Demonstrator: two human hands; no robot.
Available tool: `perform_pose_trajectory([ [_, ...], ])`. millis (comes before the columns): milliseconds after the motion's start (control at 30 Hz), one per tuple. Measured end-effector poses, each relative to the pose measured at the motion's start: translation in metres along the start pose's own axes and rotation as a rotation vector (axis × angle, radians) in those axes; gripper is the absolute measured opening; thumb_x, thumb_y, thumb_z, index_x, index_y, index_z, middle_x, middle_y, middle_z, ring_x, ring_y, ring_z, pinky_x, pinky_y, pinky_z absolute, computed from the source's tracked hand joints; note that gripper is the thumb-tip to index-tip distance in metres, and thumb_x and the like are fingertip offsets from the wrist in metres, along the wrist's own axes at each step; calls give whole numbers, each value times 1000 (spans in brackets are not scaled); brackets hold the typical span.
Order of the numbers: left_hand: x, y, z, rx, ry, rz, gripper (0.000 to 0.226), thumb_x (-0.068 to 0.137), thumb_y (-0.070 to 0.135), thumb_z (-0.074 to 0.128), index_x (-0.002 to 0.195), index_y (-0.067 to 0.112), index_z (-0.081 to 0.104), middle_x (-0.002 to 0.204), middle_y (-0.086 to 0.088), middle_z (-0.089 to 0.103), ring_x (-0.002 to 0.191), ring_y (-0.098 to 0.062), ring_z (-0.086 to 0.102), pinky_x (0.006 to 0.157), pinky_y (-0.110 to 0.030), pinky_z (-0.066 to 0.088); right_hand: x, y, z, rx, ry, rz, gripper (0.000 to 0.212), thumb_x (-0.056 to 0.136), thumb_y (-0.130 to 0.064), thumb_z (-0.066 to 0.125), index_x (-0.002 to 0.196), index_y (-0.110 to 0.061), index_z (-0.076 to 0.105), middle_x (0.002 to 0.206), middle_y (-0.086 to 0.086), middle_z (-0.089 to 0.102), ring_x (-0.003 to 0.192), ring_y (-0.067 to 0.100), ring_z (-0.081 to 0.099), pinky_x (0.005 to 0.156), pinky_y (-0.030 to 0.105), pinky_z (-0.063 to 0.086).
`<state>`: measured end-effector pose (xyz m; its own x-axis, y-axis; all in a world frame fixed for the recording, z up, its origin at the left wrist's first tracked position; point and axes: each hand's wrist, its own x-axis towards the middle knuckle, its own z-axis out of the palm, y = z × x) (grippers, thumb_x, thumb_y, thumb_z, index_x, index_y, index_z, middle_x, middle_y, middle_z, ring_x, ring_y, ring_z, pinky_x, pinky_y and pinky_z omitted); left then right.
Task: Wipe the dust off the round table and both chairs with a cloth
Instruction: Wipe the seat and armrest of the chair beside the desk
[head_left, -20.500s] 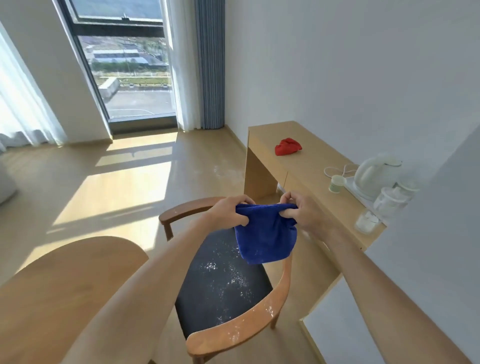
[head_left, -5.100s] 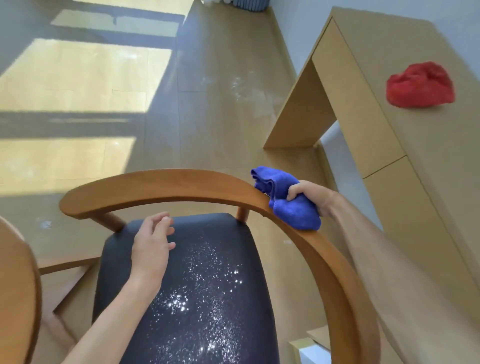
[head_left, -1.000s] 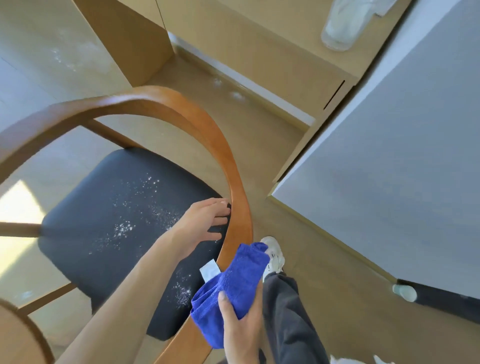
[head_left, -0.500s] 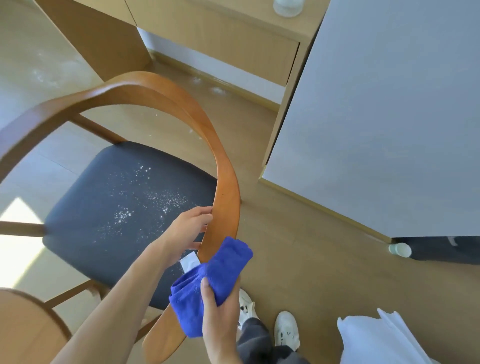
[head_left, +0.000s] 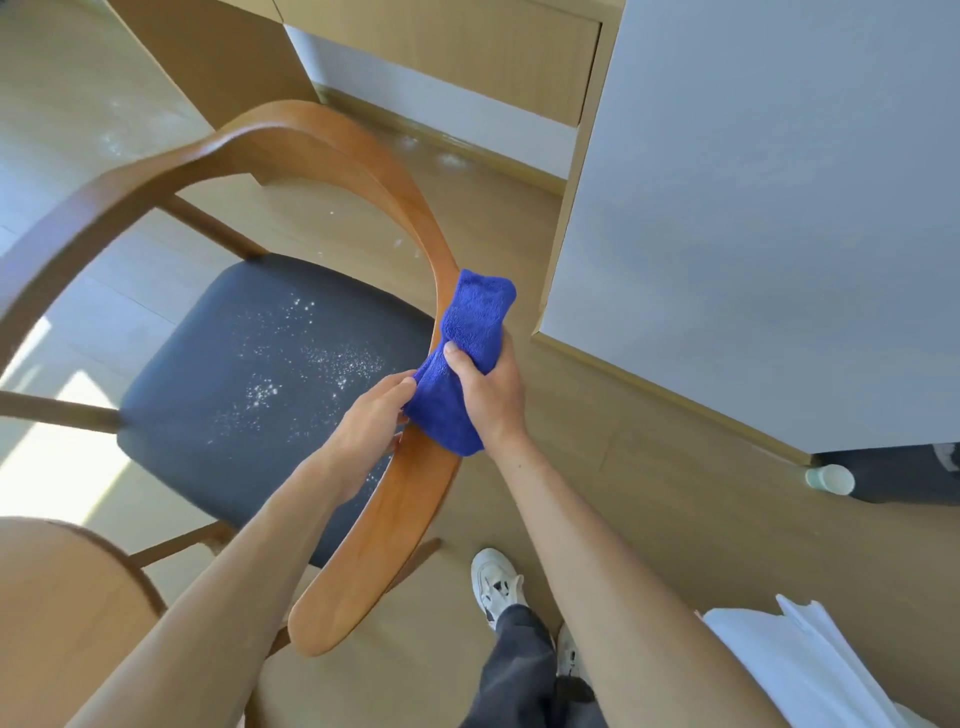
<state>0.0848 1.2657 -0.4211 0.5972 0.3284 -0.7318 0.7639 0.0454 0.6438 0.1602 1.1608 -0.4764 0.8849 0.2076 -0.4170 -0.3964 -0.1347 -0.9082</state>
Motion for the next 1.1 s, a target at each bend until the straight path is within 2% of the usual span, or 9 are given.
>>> perform_pose_trajectory([
  [100, -10, -16, 2, -37, 45, 18, 36, 99, 36, 39, 131, 29, 54, 127, 7, 59, 120, -17, 53, 109, -40, 36, -14, 5, 1, 15, 27, -12, 35, 80, -35, 65, 113, -28, 56, 105, -12, 67, 97, 9, 64, 93, 40, 51],
  [400, -45, -59, -3, -45, 143, 29, 25, 95, 38, 41, 109, 36, 62, 117, 13, 62, 115, -11, 54, 106, -35, 37, -80, 34, 15, 120, 108, -25, 50, 78, -35, 62, 124, -21, 51, 116, -6, 64, 105, 10, 62, 96, 38, 49],
  [500, -52, -71, -11, -44, 149, 4, 33, 95, 41, 42, 117, 27, 62, 119, 7, 63, 114, -15, 55, 107, -38, 37, -103, 42, 22, 144, 140, -13, 51, 80, -34, 63, 127, -21, 50, 118, -6, 63, 107, 10, 61, 97, 39, 48],
  [567, -56, -80, -19, -57, 138, -24, 33, 95, 43, 42, 110, 23, 63, 118, -1, 64, 111, -20, 58, 100, -35, 43, -121, 49, 29, 163, 171, -12, 53, 80, -33, 62, 130, -20, 48, 121, -6, 62, 110, 11, 60, 99, 39, 47],
  [667, -64, -97, -35, -67, 122, -45, 32, 95, 46, 41, 94, 28, 67, 108, 2, 68, 96, -14, 62, 77, -28, 45, -154, 63, 43, 193, 222, 21, 61, 80, -34, 62, 136, -18, 44, 129, -3, 59, 117, 13, 58, 101, 41, 45],
  [767, -69, -118, -55, -16, 96, -60, 46, 95, 51, 36, 76, 32, 74, 89, 10, 74, 86, -14, 63, 79, -33, 47, -198, 82, 68, 223, 287, 51, 64, 81, -34, 61, 139, -19, 41, 131, -3, 59, 117, 13, 58, 99, 38, 46],
  [900, -73, -147, -78, -28, 92, -100, 40, 93, 54, 41, 90, 30, 72, 100, -1, 65, 95, -18, 63, 97, -36, 45, -262, 105, 119, 263, 363, 81, 69, 83, -31, 60, 146, -24, 32, 137, -7, 54, 118, 8, 57, 97, 31, 48],
  [1033, -80, -170, -92, -39, 6, -160, 41, 94, 53, 42, 99, 25, 71, 98, -4, 72, 89, -22, 67, 97, -40, 48, -295, 117, 158, 261, 426, 68, 74, 88, -12, 60, 150, -31, 23, 143, -10, 48, 121, 3, 54, 94, 16, 46],
  [1100, -82, -174, -97, -44, -37, -152, 44, 96, 51, 39, 95, 24, 74, 101, -6, 71, 91, -22, 68, 94, -38, 49, -298, 118, 161, 217, 429, 46, 75, 89, -8, 59, 150, -32, 22, 146, -8, 44, 126, 5, 51, 99, 22, 44],
])
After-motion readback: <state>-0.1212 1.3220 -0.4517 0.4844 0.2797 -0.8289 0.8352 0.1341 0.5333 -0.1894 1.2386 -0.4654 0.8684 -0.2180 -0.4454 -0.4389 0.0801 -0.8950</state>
